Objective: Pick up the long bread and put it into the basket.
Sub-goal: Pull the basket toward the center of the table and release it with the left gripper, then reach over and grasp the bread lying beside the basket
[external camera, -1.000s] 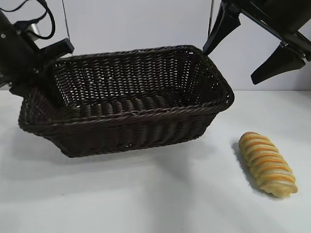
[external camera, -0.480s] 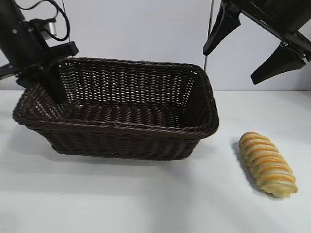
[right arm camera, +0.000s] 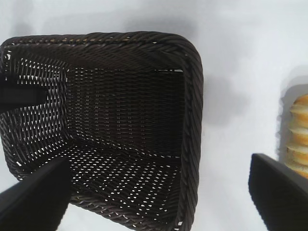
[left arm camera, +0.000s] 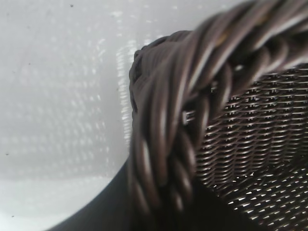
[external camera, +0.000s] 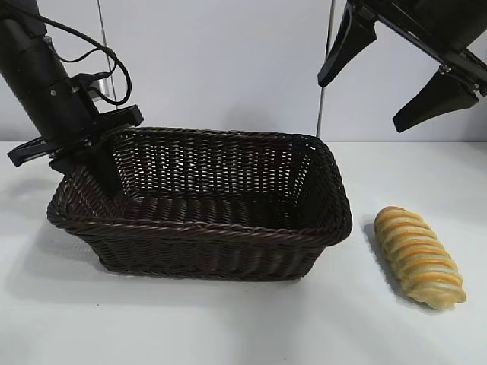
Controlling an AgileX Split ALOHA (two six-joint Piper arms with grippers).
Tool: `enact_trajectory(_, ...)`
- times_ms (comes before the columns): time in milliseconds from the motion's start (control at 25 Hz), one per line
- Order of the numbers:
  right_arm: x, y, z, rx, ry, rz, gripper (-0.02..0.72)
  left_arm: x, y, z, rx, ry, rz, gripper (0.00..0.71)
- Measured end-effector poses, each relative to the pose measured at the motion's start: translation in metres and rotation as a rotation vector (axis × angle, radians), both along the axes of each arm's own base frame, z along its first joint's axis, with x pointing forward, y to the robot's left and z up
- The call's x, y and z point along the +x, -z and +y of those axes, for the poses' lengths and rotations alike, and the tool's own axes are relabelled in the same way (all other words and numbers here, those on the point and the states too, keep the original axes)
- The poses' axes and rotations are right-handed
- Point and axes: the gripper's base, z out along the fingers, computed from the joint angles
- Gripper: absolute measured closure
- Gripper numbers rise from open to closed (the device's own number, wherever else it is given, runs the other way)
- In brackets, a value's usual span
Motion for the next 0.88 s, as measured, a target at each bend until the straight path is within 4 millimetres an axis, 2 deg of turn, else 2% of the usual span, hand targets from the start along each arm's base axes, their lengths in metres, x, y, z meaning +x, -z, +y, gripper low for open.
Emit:
enact_trajectory(80, 0.0, 0.0, 0.0, 0.0, 0.0, 0.0, 0.01, 0.0, -0.007, 0.001, 0.013, 0.01, 0.009, 0.03)
enact_trajectory(200, 0.0, 0.0, 0.0, -0.001, 0.0, 0.0, 0.01, 0.001, -0.032, 0.006, 0.066, 0.033, -0.026, 0.02)
enact_trajectory(400, 0.0, 0.0, 0.0, -0.001, 0.0, 0.0, 0.01, 0.004, -0.101, 0.02, 0.2, 0.038, -0.223, 0.017)
enact_trajectory(520, 0.0, 0.0, 0.0, -0.001, 0.0, 0.0, 0.01, 0.008, -0.136, 0.037, 0.25, -0.006, -0.332, 0.017)
enact_trajectory(680, 0.0, 0.0, 0.0, -0.001, 0.0, 0.0, 0.01, 0.015, -0.165, 0.085, 0.277, -0.129, -0.406, 0.017)
enact_trajectory(880, 0.0, 0.0, 0.0, -0.001, 0.0, 0.0, 0.01, 0.0, -0.186, 0.174, 0.336, -0.302, -0.433, 0.016)
